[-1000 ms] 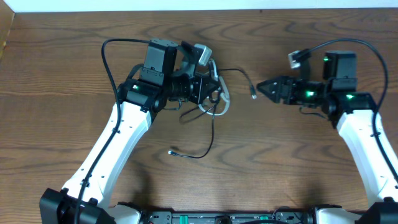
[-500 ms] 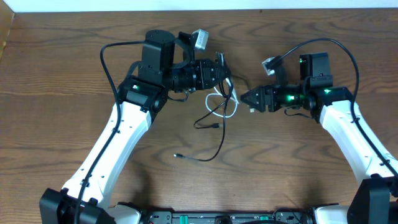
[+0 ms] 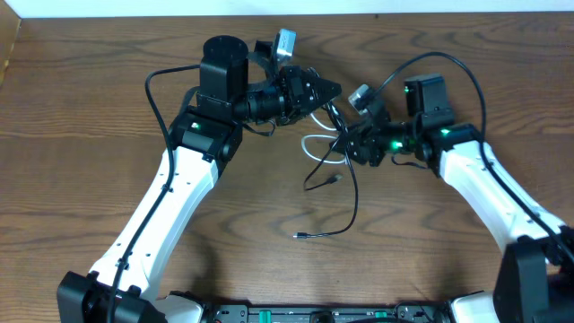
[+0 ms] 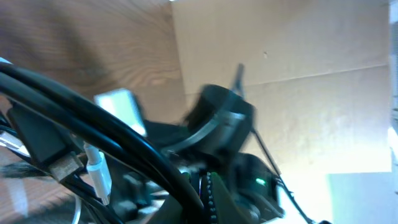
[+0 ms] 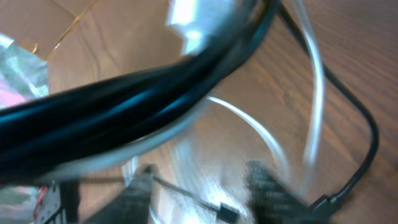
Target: Untangle cables
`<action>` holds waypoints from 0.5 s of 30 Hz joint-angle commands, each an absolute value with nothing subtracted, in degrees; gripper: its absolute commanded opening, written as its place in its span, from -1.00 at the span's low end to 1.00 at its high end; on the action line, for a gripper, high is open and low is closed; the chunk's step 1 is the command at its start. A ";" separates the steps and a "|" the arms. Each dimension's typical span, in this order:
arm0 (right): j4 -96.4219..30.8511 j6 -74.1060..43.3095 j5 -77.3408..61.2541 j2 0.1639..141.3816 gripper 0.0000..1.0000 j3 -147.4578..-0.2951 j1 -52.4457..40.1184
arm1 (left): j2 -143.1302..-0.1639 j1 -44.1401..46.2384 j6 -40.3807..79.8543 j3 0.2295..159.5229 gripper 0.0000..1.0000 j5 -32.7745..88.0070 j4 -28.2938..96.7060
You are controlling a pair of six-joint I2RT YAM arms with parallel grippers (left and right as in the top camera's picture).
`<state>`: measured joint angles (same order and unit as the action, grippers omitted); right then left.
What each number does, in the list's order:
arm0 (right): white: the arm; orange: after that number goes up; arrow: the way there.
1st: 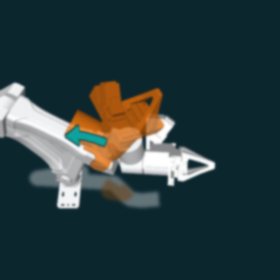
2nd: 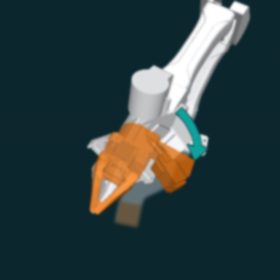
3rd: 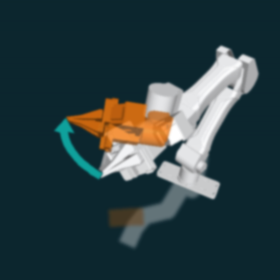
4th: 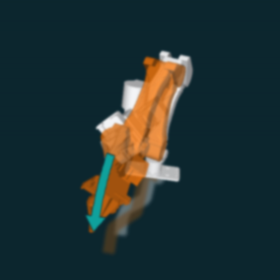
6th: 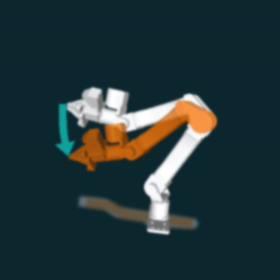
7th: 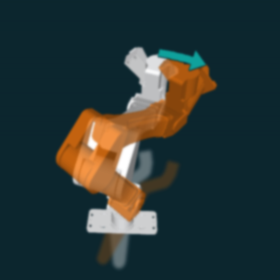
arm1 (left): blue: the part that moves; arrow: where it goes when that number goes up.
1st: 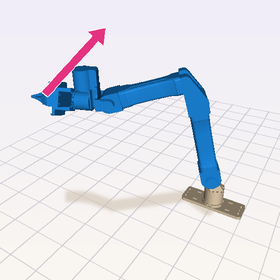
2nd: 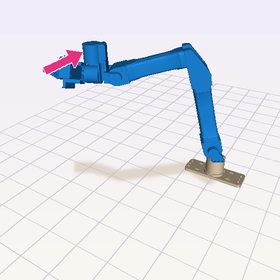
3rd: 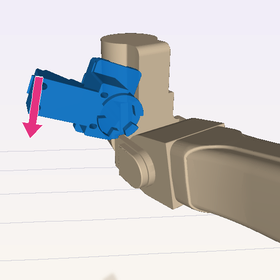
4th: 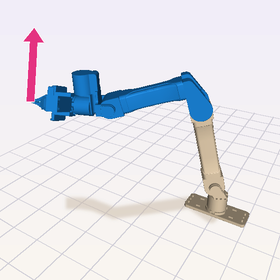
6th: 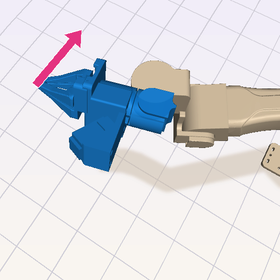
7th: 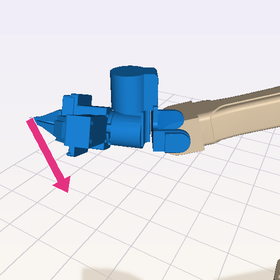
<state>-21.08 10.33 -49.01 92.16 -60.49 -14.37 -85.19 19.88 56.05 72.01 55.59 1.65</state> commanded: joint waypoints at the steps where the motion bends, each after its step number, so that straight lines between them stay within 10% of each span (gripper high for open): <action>1: -19.05 8.12 -45.67 93.82 -0.98 -60.73 -14.17 | -84.42 19.66 59.66 72.62 -0.85 58.96 0.58; 15: -41.80 -23.53 -11.18 91.72 -0.98 -60.47 1.32 | -84.47 9.47 40.56 72.62 -0.85 48.71 15.42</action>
